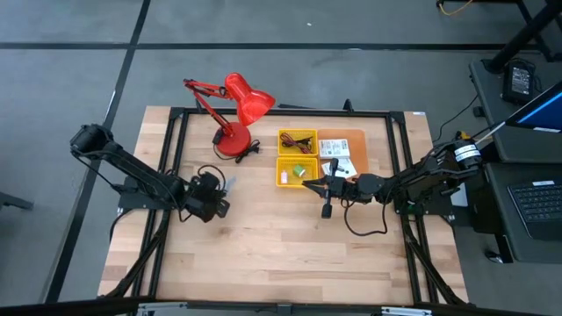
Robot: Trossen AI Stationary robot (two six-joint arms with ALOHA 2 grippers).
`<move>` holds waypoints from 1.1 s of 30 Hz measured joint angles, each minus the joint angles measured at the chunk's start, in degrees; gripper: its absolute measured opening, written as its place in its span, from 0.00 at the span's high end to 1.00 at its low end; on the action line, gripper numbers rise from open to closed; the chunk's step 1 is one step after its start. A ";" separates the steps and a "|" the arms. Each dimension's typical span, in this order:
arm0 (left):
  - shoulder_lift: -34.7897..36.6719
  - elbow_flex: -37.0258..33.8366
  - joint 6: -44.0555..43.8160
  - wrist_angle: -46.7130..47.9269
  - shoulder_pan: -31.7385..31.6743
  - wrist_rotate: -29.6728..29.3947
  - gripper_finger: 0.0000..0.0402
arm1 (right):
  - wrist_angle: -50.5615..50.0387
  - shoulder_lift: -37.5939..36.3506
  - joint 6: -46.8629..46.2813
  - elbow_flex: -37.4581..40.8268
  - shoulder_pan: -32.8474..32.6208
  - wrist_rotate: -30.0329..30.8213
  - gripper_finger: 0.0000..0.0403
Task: Pick and place items into bin
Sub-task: Put the blue charger cable into the top yellow bin
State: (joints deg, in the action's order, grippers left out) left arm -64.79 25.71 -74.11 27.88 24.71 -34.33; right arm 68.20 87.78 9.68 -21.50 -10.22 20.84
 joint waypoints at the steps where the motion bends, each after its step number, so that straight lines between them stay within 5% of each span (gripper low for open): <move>1: 0.00 0.03 2.99 -2.16 0.00 -0.95 0.96 | 0.00 0.00 0.00 -0.01 0.00 -0.01 0.99; 8: 0.04 0.07 23.05 -15.86 0.00 -3.15 0.96 | 0.02 -0.02 0.02 -0.02 -0.02 0.00 0.99; 22: 0.07 0.13 55.96 -43.00 -0.09 4.81 0.96 | 0.02 -0.01 0.02 0.00 0.00 0.00 0.99; 33: 0.11 0.16 72.41 -52.98 -7.85 19.52 0.96 | -0.39 -0.01 -0.44 0.00 1.18 0.00 0.99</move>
State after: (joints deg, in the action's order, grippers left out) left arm -64.69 25.87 -1.70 -25.10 16.86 -14.80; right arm 67.81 87.78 9.23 -21.50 -9.04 20.84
